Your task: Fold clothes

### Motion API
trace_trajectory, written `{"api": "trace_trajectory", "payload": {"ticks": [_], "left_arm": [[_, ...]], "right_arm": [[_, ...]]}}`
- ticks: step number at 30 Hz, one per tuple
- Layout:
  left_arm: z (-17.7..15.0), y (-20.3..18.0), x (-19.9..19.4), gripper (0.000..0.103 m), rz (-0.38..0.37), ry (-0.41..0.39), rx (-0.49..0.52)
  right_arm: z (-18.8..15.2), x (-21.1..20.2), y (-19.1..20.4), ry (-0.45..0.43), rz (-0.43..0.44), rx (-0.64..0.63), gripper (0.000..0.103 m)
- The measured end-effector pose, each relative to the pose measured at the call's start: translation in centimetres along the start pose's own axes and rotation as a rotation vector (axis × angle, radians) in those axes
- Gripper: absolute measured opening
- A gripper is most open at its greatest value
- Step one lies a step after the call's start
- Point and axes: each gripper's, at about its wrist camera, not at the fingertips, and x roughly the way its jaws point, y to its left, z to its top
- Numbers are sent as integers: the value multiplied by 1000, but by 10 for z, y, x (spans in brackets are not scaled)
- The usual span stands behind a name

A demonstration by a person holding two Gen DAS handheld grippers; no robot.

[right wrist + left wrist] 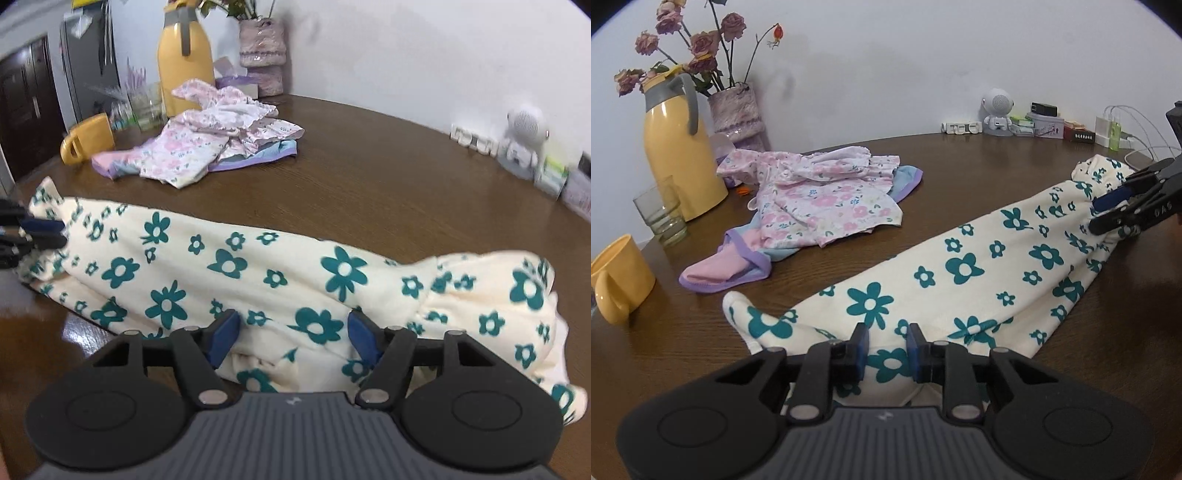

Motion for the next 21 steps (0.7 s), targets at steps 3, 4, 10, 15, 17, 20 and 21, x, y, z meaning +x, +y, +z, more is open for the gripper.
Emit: {"api": "trace_trajectory", "payload": {"ticks": [3,4,10,15,17,20,21], "left_arm": [[2,0,-4,22,0,6,-1],[4,0,-6,23,-1,7,-3],[13,0,-11,29,55,-15,-4],[5,3,-1,29,57,38,-25],[3,5,-1,29,53,37,-43],[3,4,-1,29,58,39,-35],[3,3,-1,29,58,40,-33]], "right_arm": [[0,-13,-10,-18,32,41,67],[2,-20,-17,-40,18,63,67],[10,-43,-62,-115,-190,140,67],[-11,-18,-77,-9,-235,148,48],[-19,-18,-82,-42,-213,182,49],[-17,-34,-81,-80,-171,204,52],[-16,-43,-80,-99,-150,196,56]]}}
